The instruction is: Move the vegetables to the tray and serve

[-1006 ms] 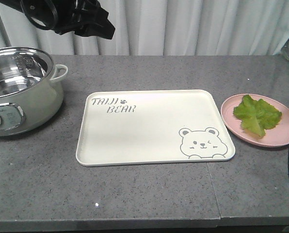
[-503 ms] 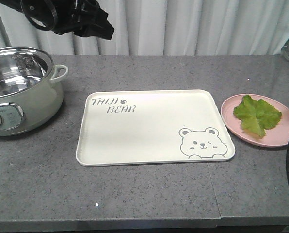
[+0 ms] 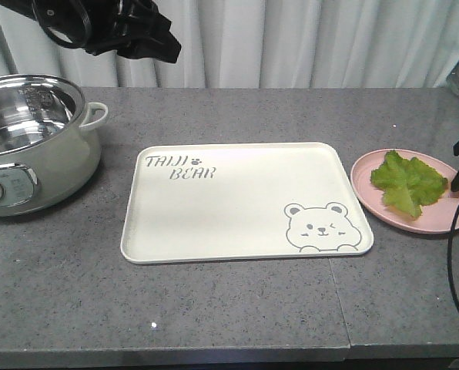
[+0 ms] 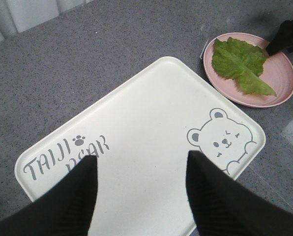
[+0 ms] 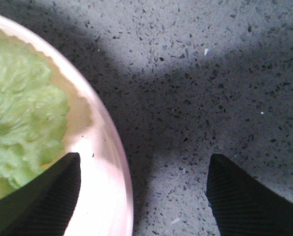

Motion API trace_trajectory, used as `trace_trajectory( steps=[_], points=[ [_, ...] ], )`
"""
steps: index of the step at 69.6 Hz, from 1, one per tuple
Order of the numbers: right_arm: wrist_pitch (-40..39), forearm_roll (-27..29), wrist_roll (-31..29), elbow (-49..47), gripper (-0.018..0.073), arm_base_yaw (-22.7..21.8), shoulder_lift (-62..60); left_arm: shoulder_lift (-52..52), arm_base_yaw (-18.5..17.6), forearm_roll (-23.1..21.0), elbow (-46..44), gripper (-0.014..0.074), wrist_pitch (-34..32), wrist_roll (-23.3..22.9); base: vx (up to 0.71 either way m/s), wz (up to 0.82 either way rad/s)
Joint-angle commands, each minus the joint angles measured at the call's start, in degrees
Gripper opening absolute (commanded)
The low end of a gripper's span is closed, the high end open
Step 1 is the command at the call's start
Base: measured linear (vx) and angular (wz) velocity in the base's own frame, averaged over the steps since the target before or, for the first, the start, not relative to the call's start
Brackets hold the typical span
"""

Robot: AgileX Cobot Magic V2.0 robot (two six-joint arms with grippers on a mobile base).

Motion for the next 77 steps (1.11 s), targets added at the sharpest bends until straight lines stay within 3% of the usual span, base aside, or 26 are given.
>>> trace_trajectory(
  steps=[1,16,39,68,77],
  points=[
    [3.03,0.77,-0.78,-1.61,0.0505,0.05,-2.78,-2.90,-0.28,-1.39,-1.34,0.0398,-2.92,-0.43,0.00,0.00],
    [3.03,0.13,-0.72,-1.61,0.0390,2.39,-2.09,-2.90,-0.28,-1.39,-1.34,0.0398,-2.92,-0.43,0.00,0.00],
    [3.03,0.00,-0.19,-1.61,-0.0013,3.87,-1.28,-2.90,-0.28,-1.44,-1.34,0.0398,-2.17,-0.43,0.00,0.00],
    [2.28,0.66,-0.10,-1.80,-0.0008,2.75,-4.26,-2.90,-0.28,-1.44,-1.34,0.0398,-2.05,-0.85,0.00,0.00],
    [2.77,5.55,-1.21,-2.74,-0.0008,-0.31,-6.83,-2.90,-0.28,-1.37,-1.34,0.0398,-2.12,-1.80,0.00,0.00]
  ],
)
